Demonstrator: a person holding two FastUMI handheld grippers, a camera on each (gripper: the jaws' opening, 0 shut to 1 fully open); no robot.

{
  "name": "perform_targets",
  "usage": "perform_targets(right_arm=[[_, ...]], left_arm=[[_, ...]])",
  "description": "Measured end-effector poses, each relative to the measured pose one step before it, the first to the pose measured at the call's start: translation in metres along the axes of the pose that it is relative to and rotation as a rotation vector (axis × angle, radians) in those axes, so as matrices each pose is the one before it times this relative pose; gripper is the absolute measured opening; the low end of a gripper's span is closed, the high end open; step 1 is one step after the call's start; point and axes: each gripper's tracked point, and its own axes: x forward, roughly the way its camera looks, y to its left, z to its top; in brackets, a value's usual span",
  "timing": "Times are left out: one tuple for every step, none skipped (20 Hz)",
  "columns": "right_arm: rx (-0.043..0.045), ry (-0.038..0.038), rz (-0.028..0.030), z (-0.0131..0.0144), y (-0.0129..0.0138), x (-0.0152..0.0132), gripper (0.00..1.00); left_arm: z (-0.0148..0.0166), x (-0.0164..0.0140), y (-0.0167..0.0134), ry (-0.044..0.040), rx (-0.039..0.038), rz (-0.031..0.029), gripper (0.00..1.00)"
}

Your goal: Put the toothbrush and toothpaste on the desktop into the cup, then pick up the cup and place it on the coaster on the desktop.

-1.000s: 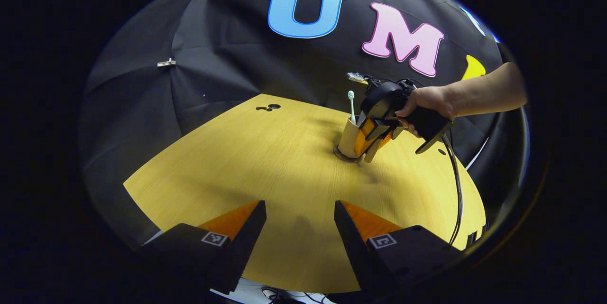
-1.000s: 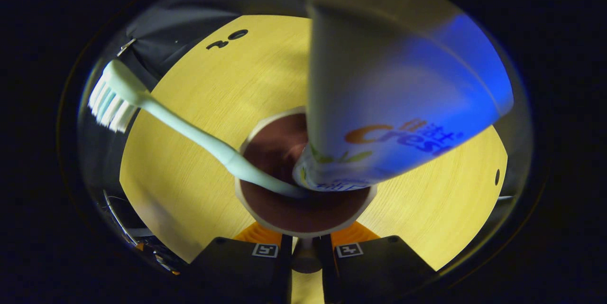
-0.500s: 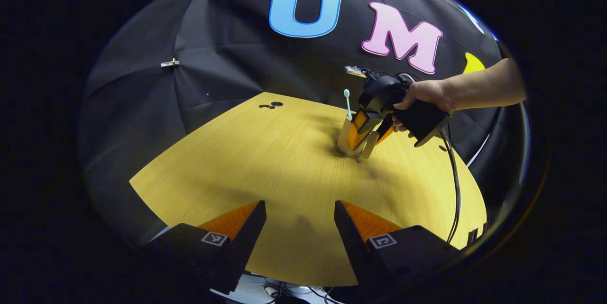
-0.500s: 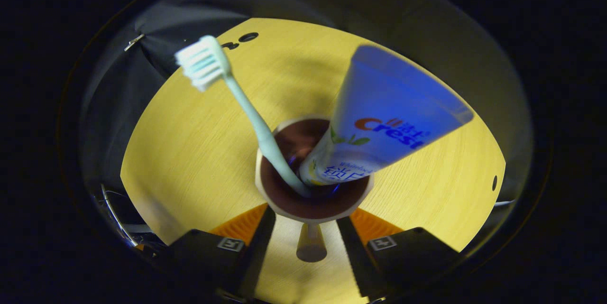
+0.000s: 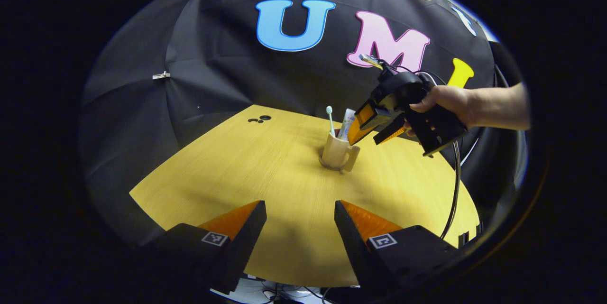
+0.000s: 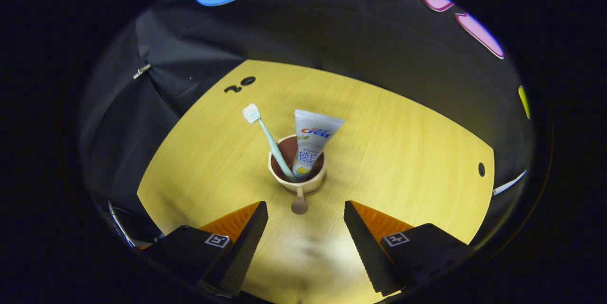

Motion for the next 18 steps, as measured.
perform_targets(right_arm=[[0.01950,-0.02843,-0.00169,-0.00091,-0.00273,-0.01350,1.00],[0.01887,-0.03046,-0.01174,-0.00125,-0.00577,-0.01314,1.00],[0.01468,-0.03421,-0.01699,-0.00073,-0.00649,-0.01231,1.00],[0.00928,-0.03159,-0.01889,-0.00132,-0.00659,-0.01206,1.00],[0.00594,-0.03556,-0.01682,-0.00143,-0.00615,-0.01367,1.00],[0.00438,-0.03579,-0.01787,-0.00080,-0.00650,-0.01452,1.00],[0.00814,-0.03483,-0.01869,-0.00152,-0.00637,-0.01459,1.00],[0.01383,-0.03836,-0.01638,-0.00086,-0.00689,-0.01931,1.00],[0.01624,-0.03255,-0.01658,0.00000,-0.00571,-0.01477,1.00],[0.01679,-0.03725,-0.01478,-0.00288,-0.00588,-0.01295,1.00],[0.01231,-0.03762,-0.01106,-0.00323,-0.00366,-0.01295,1.00],[0.00747,-0.04838,-0.02718,-0.00288,-0.00801,-0.01979,1.00],[0.00021,-0.01311,-0.02924,-0.00716,-0.00890,-0.01708,1.00],[0.00934,-0.00875,-0.01683,-0.00399,-0.00413,-0.01154,1.00],[0.01280,-0.01576,-0.00693,-0.00045,-0.00159,-0.01156,1.00],[0.01037,-0.02104,-0.00977,-0.00104,-0.00162,-0.01258,1.00],[0.00390,-0.02875,-0.01131,0.00143,-0.00227,-0.01231,1.00],[0.00040,-0.03621,-0.01239,0.00277,-0.00252,-0.01281,1.00]], left_arm=[[0.00730,-0.00276,-0.00411,-0.01666,0.01450,-0.01124,0.92],[0.00587,-0.00127,-0.00511,-0.01465,0.01872,-0.01604,0.92],[0.00677,-0.00171,-0.00417,-0.01211,0.01956,-0.01397,0.92],[0.00697,-0.00170,-0.00422,-0.01205,0.01461,-0.01586,0.92],[0.00804,-0.00205,-0.00516,-0.01185,0.00612,-0.01876,0.92],[0.00782,-0.00295,-0.00590,-0.01201,-0.00154,-0.02124,0.92],[0.00713,-0.00267,-0.00591,-0.00965,-0.00550,-0.02113,0.93],[0.00730,-0.00187,-0.00605,-0.01333,-0.00287,-0.01910,0.93],[0.00868,-0.00280,-0.00553,-0.01650,0.00114,-0.01651,0.92],[0.00845,-0.00276,-0.00461,-0.01833,0.00550,-0.01289,0.92],[0.00795,-0.00305,-0.00433,-0.01767,0.00729,-0.01240,0.92],[0.01158,-0.00433,-0.00701,-0.03125,0.01381,-0.02059,0.92],[0.00425,-0.00635,-0.00662,-0.02227,0.01120,-0.01063,0.92],[0.00474,-0.00435,-0.00356,-0.01568,0.00464,-0.00971,0.92],[0.00378,-0.00425,-0.00321,-0.01207,0.00372,-0.00614,0.92],[0.00219,-0.00394,-0.00092,-0.00776,0.00434,-0.00188,0.92],[0.00180,-0.00391,0.00053,-0.00787,0.00433,0.00657,0.92],[0.00293,-0.00443,0.00168,-0.01124,0.00308,0.00885,0.92]])
